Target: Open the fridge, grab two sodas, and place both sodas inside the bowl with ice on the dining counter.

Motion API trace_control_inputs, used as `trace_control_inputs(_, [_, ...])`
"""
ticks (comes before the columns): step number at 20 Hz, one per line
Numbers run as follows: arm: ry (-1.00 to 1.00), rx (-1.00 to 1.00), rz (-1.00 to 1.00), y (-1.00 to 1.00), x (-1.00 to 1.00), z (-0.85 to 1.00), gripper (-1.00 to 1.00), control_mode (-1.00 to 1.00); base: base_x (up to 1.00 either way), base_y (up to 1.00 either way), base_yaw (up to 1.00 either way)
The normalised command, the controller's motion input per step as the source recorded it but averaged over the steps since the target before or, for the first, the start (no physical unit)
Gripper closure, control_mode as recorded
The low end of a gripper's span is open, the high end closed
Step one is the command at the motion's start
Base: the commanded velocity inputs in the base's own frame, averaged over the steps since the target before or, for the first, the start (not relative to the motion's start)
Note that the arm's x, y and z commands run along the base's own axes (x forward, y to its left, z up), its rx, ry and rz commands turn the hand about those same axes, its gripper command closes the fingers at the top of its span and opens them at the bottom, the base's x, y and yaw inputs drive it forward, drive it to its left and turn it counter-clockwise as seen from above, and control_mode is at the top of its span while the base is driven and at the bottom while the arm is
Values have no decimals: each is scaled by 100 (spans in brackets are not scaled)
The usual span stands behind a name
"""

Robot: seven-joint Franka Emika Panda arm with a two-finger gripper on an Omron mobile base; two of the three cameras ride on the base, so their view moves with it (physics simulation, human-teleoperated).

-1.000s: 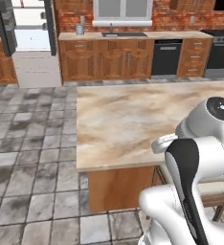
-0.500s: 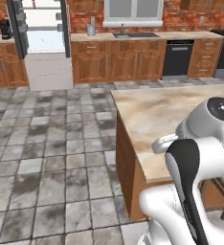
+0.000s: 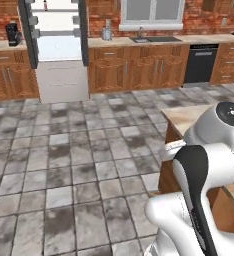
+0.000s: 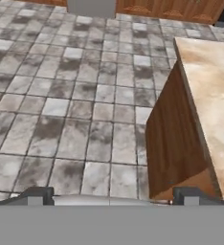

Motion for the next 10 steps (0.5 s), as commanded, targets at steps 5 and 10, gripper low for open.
trace_control_inputs(5, [0,0,0,0,0,0,-100,100,97,100,-13])
trace_control_inputs(10, [0,0,0,0,0,0,-100,100,100,57,-7])
